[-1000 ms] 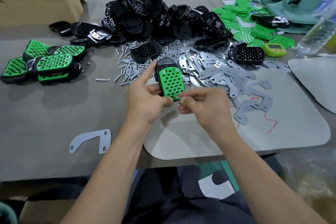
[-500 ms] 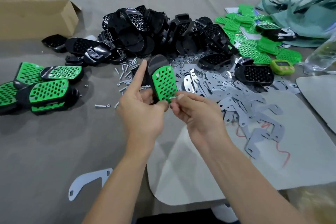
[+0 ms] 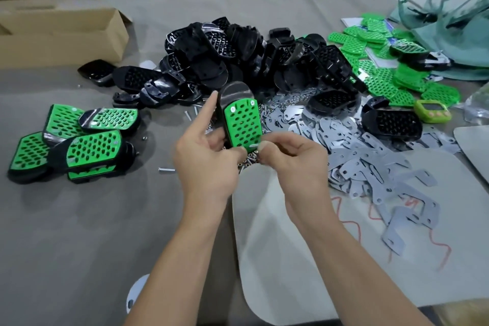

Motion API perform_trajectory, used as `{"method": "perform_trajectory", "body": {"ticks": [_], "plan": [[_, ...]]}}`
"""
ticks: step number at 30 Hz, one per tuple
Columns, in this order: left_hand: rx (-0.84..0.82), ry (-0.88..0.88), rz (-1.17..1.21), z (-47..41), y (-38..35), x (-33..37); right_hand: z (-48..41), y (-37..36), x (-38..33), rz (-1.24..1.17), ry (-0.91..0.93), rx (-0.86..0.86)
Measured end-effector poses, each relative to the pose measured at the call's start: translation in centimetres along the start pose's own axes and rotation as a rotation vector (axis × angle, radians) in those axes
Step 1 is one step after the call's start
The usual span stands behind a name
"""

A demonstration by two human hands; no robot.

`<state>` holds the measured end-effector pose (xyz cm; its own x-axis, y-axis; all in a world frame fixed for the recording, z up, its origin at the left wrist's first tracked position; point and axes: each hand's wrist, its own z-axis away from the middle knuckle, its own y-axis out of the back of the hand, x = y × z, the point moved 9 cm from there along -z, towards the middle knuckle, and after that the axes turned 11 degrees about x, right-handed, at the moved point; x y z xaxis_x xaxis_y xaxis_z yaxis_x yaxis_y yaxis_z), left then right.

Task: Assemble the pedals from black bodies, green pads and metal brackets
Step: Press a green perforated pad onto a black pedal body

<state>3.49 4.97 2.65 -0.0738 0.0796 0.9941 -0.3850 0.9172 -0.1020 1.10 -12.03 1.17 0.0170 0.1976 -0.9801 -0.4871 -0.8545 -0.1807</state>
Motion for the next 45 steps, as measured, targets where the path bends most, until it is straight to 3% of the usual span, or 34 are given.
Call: {"method": "perform_trajectory", "body": {"ticks": [3, 6, 8, 18, 25, 28, 30, 33, 36, 40, 45], "plan": [[-0.007, 0.127, 0.163, 0.0, 0.0, -0.9, -0.1, -0.6, 0.9, -0.031, -0.129, -0.049], [-0.024, 0.193, 0.228, 0.0, -0.1, -1.2, 0.6, -2.8, 1.3, -0.139, -0.305, -0.3], [-0.045, 0.205, 0.237, 0.0, -0.4, -1.0, 0.5, -3.4, 0.6, -0.144, -0.287, -0.39], [0.021, 0.148, 0.218, -0.3, -1.1, -0.3, -1.2, -3.2, -0.9, -0.009, -0.128, -0.491], [0.029, 0.063, 0.197, 0.6, -2.6, 0.9, -2.5, -2.3, -1.9, -0.088, -0.229, -0.621], [0.061, 0.081, 0.182, 0.3, -2.7, 0.5, -2.5, -2.4, -2.1, 0.016, -0.134, -0.589], [0.083, 0.08, 0.174, 0.1, -2.6, 0.3, -2.6, -2.1, -2.1, 0.133, -0.077, -0.468], [0.117, 0.076, 0.163, 0.0, -2.3, 0.0, -2.8, 0.1, -4.3, 0.514, 0.265, -0.124], [0.129, 0.043, 0.116, 0.1, -2.2, 0.0, -1.4, -0.5, -6.1, 0.699, 0.544, -0.078], [0.172, -0.016, 0.035, 0.4, -1.6, 0.3, -1.6, -1.5, -4.8, 0.865, 0.47, -0.12], [0.208, -0.217, -0.168, 1.7, -1.2, 1.9, -2.3, -1.1, -3.3, 0.609, 0.23, -0.06]]}}
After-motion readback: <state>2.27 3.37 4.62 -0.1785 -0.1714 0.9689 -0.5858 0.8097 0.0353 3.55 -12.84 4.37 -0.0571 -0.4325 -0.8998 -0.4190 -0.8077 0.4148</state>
